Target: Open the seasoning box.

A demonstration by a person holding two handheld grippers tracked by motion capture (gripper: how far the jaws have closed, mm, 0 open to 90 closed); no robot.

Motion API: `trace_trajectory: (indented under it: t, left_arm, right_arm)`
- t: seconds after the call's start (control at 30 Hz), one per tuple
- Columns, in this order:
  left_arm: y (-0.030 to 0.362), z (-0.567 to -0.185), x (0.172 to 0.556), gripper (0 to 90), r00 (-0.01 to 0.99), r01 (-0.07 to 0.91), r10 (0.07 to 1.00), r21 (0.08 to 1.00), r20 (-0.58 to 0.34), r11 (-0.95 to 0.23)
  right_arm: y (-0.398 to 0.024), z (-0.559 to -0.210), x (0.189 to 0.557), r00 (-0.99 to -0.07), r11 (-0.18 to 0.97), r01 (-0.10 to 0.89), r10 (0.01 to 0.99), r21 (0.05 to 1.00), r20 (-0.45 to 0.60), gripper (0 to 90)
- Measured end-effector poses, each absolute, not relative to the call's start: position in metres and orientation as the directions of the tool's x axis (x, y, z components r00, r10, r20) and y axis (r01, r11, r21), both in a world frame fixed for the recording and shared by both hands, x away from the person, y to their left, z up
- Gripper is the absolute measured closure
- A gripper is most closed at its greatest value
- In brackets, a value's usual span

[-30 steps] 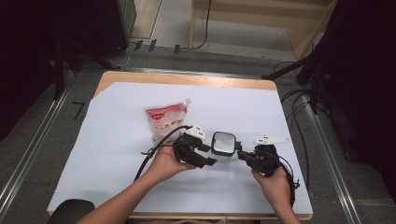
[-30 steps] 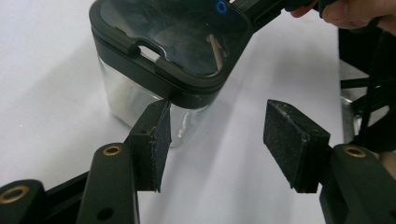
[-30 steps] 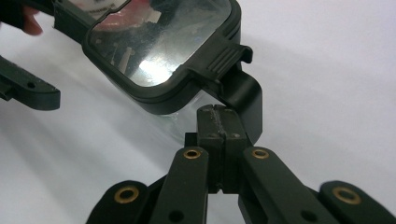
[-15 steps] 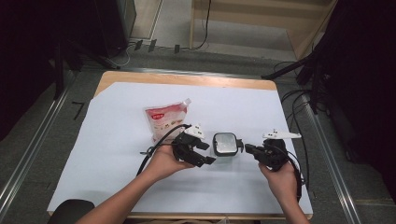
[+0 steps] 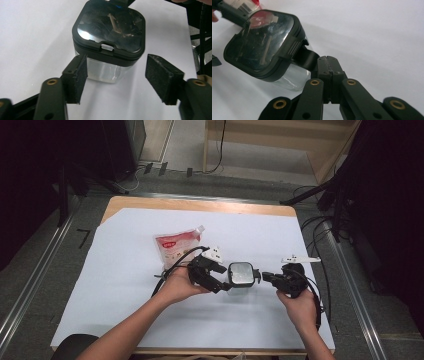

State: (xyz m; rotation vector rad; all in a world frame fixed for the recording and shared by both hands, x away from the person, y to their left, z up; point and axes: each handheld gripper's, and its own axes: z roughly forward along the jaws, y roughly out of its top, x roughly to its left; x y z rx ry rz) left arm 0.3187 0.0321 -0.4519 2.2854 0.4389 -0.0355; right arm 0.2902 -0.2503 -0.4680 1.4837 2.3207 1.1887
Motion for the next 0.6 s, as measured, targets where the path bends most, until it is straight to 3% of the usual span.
trace_trajectory:
  t: [0.3,0.6]
  left_arm:
    - [0.025,-0.460,0.324,20.3,0.943,0.315,0.295,0.708,-0.156,-0.632]
    - [0.021,-0.466,0.330,18.7,0.945,0.311,0.280,0.715,-0.167,-0.626]
  right_arm:
    - [-0.247,-0.469,0.291,-0.500,0.205,0.713,0.819,0.671,0.281,90.0]
    - [-0.248,-0.470,0.291,-0.499,0.200,0.717,0.816,0.667,0.291,90.0]
